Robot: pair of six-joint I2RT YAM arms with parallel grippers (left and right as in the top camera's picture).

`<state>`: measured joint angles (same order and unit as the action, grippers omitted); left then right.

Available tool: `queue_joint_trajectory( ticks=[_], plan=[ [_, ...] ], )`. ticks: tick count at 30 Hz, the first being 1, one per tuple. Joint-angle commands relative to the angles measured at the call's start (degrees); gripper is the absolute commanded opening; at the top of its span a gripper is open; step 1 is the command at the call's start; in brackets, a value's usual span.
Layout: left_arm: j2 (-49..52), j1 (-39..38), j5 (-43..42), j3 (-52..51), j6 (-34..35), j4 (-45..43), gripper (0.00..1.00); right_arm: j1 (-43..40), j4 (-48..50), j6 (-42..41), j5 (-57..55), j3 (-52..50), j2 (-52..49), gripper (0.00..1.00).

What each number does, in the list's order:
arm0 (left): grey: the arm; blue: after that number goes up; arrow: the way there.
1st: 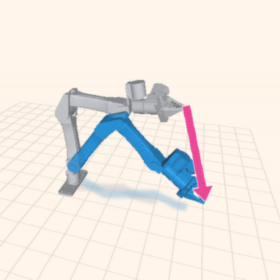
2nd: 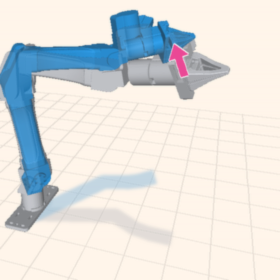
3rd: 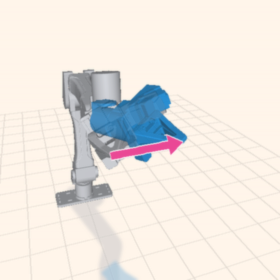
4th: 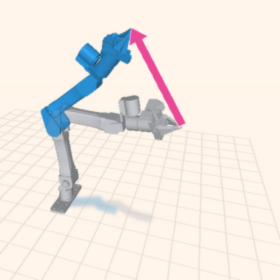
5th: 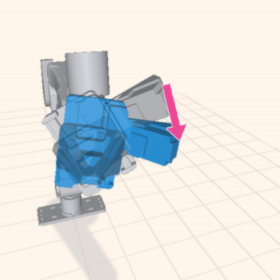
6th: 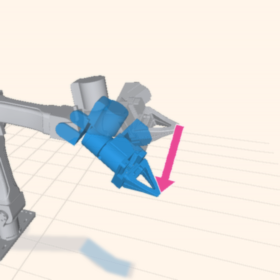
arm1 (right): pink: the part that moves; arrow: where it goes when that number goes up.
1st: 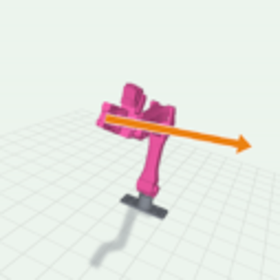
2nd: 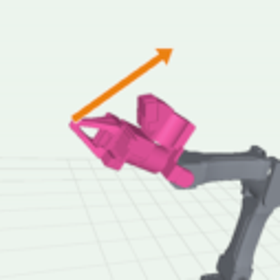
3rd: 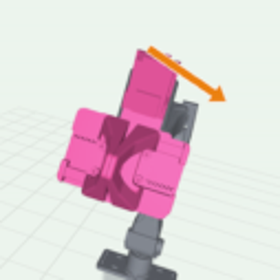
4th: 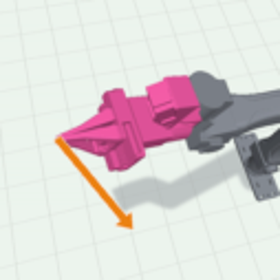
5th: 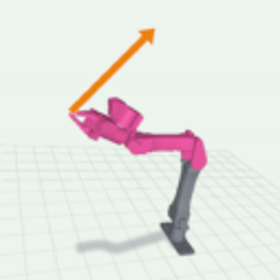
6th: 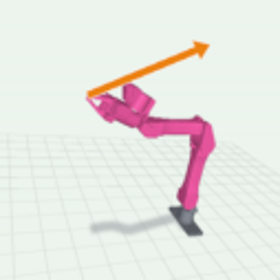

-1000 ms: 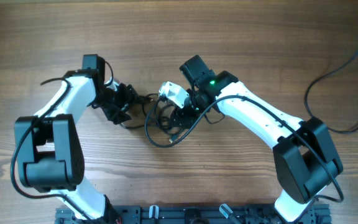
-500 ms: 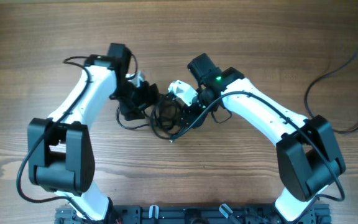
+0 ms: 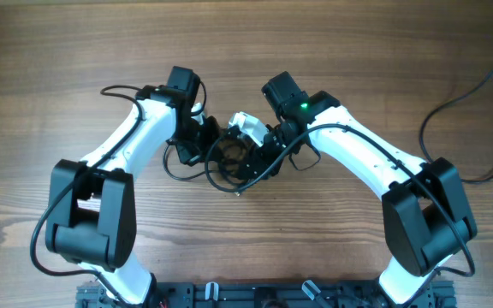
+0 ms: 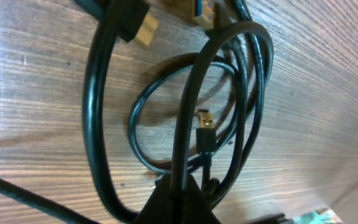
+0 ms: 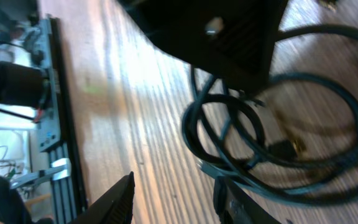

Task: Untangle cables

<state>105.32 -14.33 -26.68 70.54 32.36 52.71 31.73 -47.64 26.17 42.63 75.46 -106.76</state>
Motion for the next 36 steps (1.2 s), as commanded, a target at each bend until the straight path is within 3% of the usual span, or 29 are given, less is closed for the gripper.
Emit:
queue_joint_trajectory(
  ticks=[1, 6, 11, 16, 26, 36],
  plan=[
    [-0.5, 3.7, -12.5, -0.6, -4.0, 1.2, 0.04, 0.2, 0.2, 5.0, 5.2, -0.2, 0.6, 0.43],
    [-0.5, 9.7, -23.8, -0.6, -11.5, 5.6, 0.07, 0.2, 1.2, 11.4, 5.3, -0.2, 0.6, 0.43],
    [-0.5, 12.9, -30.5, -0.6, -20.2, 11.6, 0.08, 0.2, 6.5, 11.3, 6.0, -0.2, 0.6, 0.39],
    [-0.5, 13.5, -31.8, -0.6, -20.4, 11.7, 0.07, 0.8, 6.3, 11.3, 10.7, -0.2, 0.6, 0.4],
    [-0.5, 13.5, -34.0, -0.6, -20.0, 11.9, 0.09, 4.5, 6.4, 14.4, 9.2, -0.2, 0.6, 0.4],
    [-0.5, 13.5, -34.0, -0.6, -20.0, 11.9, 0.1, 4.5, 6.5, 14.4, 7.3, -0.2, 0.6, 0.2]
  ],
)
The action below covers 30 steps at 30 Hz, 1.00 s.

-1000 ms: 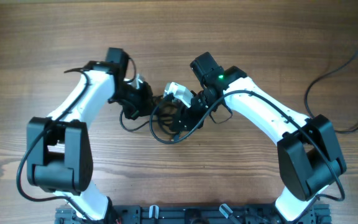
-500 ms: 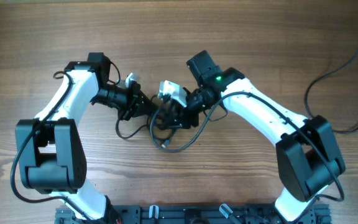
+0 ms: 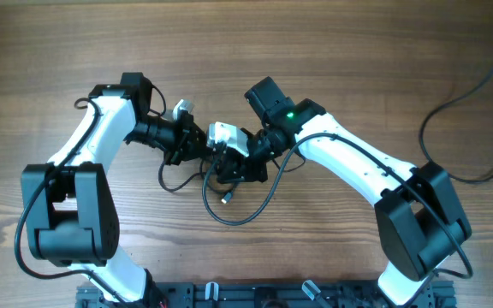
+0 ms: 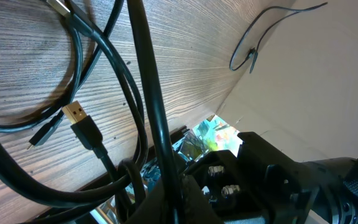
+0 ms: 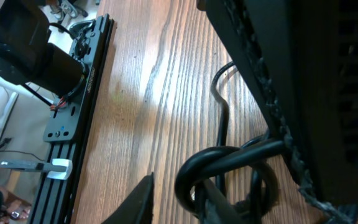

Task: Untangle cables

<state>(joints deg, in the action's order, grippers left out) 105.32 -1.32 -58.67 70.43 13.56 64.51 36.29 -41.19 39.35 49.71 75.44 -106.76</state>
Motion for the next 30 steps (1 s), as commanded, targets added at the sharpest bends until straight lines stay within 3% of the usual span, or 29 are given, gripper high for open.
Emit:
queue_joint_trajectory(
  ticks=[1, 6, 13, 18, 20, 27, 30],
  plan=[
    [-0.5, 0.5, -2.0, -0.5, -1.2, 0.1, 0.1, 0.0, 0.1, 1.2, 0.2, -0.2, 0.6, 0.18],
    [-0.5, 0.5, -2.0, -0.5, -1.2, 0.1, 0.1, 0.0, 0.3, 1.1, -0.6, -0.2, 0.6, 0.05],
    [-0.5, 0.5, -1.9, -0.5, -1.4, 0.0, 0.1, 0.0, 1.3, 0.3, -0.8, -0.2, 0.6, 0.04],
    [-0.5, 0.5, -1.7, -0.5, -1.4, -1.3, 0.15, -0.5, 4.8, -14.6, -2.6, -0.2, 0.6, 0.04],
    [-0.5, 0.5, -1.7, -0.5, -1.4, -1.8, 0.25, -0.5, 6.1, -19.9, -2.6, -0.2, 0.6, 0.04],
    [-0.5, 1.0, 4.8, -0.5, -2.0, -2.6, 0.84, -0.5, 8.0, -39.1, -15.9, -0.2, 0.6, 0.04],
    [-0.5, 2.4, 4.9, -0.5, -6.4, -1.9, 0.97, -0.5, 8.0, -46.6, -16.6, -0.2, 0.6, 0.04]
  ],
)
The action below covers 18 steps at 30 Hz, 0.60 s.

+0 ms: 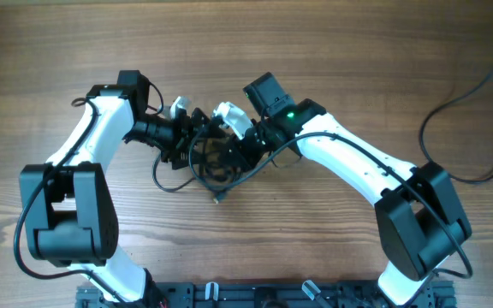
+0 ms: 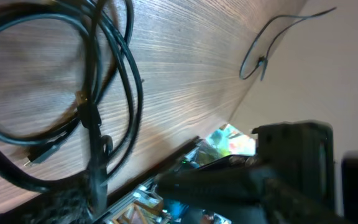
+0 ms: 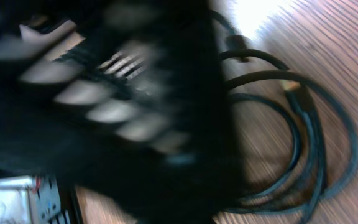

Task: Untangle cables

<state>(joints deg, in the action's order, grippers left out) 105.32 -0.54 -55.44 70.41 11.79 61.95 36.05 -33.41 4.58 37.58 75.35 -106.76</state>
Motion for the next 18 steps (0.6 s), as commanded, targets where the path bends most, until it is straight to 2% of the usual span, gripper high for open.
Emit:
queue_joint_trajectory(
  ticks=[1, 3, 5, 6, 8, 10, 13, 17, 18],
  plan=[
    [-0.5, 2.2, 1.7, -0.4, -5.7, 0.9, 0.99, -0.3, 0.2, -14.1, -5.2, -0.1, 0.6, 0.04],
    [-0.5, 3.2, 1.5, -0.4, -6.9, 0.9, 1.0, -0.3, 0.8, -15.2, -5.2, -0.1, 0.5, 0.04],
    [-0.5, 3.9, 1.5, -0.4, -8.1, 0.9, 0.98, -0.3, 0.9, -12.8, -4.9, -0.1, 0.4, 0.04],
    [-0.5, 3.9, 1.5, -0.4, -8.2, 0.8, 0.96, -0.2, 0.8, -8.9, -3.7, -0.1, 0.4, 0.04],
    [-0.5, 3.3, 1.5, -0.5, -6.3, 0.9, 0.95, 0.0, -3.0, 7.2, 2.8, -0.1, 0.4, 0.06],
    [-0.5, 2.5, 1.5, -0.5, -5.0, 0.9, 0.95, 0.0, -6.1, 13.2, 2.8, -0.1, 0.4, 0.15],
    [-0.5, 1.4, 2.0, -0.5, -3.0, 0.8, 0.88, 0.1, -10.6, 21.7, 3.0, -0.1, 0.4, 0.3],
    [-0.5, -1.1, 6.4, -0.5, 2.7, -0.5, 0.72, 0.3, -10.9, 25.8, 3.2, -0.1, 0.4, 0.36],
    [-0.5, -2.0, 8.2, -0.5, 5.1, -1.4, 0.72, 0.5, -10.6, 27.3, 3.3, -0.1, 0.4, 0.38]
  ],
)
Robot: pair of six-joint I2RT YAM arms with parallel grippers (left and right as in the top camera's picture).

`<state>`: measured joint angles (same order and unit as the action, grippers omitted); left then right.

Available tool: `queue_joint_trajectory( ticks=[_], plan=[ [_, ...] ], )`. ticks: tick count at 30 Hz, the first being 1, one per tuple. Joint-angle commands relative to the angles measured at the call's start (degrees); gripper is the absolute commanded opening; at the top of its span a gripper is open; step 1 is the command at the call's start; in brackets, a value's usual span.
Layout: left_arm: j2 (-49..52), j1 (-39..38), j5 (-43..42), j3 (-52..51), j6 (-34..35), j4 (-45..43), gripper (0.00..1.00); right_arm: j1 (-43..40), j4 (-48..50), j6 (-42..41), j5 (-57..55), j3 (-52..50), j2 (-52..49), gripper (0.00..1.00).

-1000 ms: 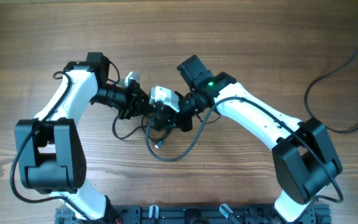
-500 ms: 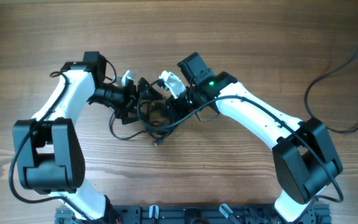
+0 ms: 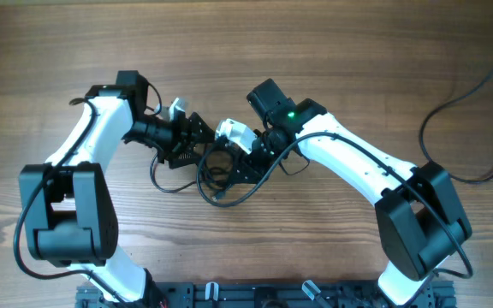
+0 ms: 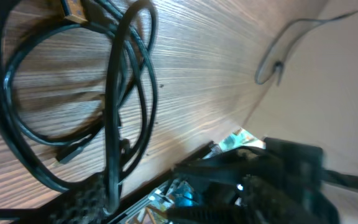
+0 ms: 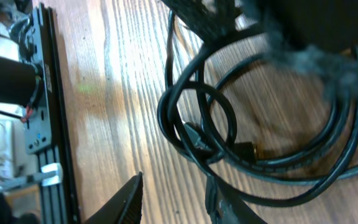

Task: Untangle cables

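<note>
Black cables (image 3: 216, 174) lie in tangled loops at the table's middle, between my two grippers. My left gripper (image 3: 195, 137) is shut on one black strand (image 4: 114, 118), which runs straight into its jaws (image 4: 112, 198). A gold USB plug (image 4: 72, 7) and a small dark plug (image 4: 67, 153) show among the loops. My right gripper (image 3: 234, 162) is over the tangle's right side. It (image 5: 174, 202) is open, and a strand (image 5: 194, 140) passes by its right finger (image 5: 224, 202). A gold-tipped plug (image 5: 253, 149) lies inside the coils.
A separate black cable (image 3: 478, 94) snakes across the table's far right side. A black mounting rail (image 3: 255, 295) runs along the front edge and also shows as a dark rail (image 5: 42, 93) in the right wrist view. Both arms crowd the tangle.
My right gripper has moved from tight against the left gripper to a spot slightly nearer the front, over the loops. The cable bundle has shifted a little to the right. The left arm hardly moved.
Both grippers were first at the tangle in the middle, the left holding a strand. Then the left arm was further left and a loop lay spread toward the front. Later the cables were bunched between the two grippers, and now the right one is open above them.
</note>
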<state>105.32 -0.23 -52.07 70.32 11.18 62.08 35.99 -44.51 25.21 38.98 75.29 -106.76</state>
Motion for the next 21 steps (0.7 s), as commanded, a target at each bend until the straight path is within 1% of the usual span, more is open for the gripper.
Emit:
queue_joint_trajectory(
  ticks=[1, 3, 6, 7, 9, 11, 12, 14, 16, 20, 21],
  plan=[
    [-0.5, -3.1, 7.3, -0.4, 8.2, -2.3, 0.71, 0.8, 1.0, 7.2, 1.9, 0.0, 0.4, 0.4],
    [-0.5, -4.2, 10.8, -0.4, 11.0, -2.8, 0.69, 1.5, 1.6, 7.8, 2.0, 0.0, 0.4, 0.41],
    [-0.5, -5.6, 13.2, -0.4, 12.0, -3.5, 0.56, 2.8, 2.0, 7.8, 2.0, 0.0, 0.3, 0.41],
    [-0.5, -6.0, 13.2, -0.4, 12.1, -3.8, 0.48, 3.2, 2.1, 7.8, 2.0, 0.0, 0.3, 0.4],
    [-0.5, -6.8, 13.2, -0.4, 13.4, -4.1, 0.21, 4.1, 2.8, 7.8, 1.1, 0.0, 0.3, 0.4],
    [-0.5, -6.9, 11.5, -0.4, 13.7, -3.8, 0.07, 4.1, 3.0, 7.8, -2.2, 0.0, 0.3, 0.4],
    [-0.5, -6.6, 10.0, -0.4, 13.7, -3.3, 0.04, 4.1, 3.0, 7.8, -3.4, 0.0, 0.3, 0.4],
    [-0.5, -5.8, 8.1, -0.3, 13.6, -2.3, 0.04, 4.1, 3.1, 7.8, -4.3, 0.0, 0.3, 0.4],
    [-0.5, -4.6, 7.0, -0.3, 13.2, -1.0, 0.04, 4.1, 3.3, 9.6, -4.5, -0.1, 0.3, 0.4],
    [-0.5, -2.6, 5.2, -0.3, 13.0, 1.2, 0.06, 4.1, 5.1, 11.0, -4.5, 0.0, 0.3, 0.4],
    [-0.5, -2.4, 4.4, -0.3, 12.2, 1.7, 0.09, 4.1, 5.5, 11.0, -4.5, 0.0, 0.3, 0.4]
  ],
)
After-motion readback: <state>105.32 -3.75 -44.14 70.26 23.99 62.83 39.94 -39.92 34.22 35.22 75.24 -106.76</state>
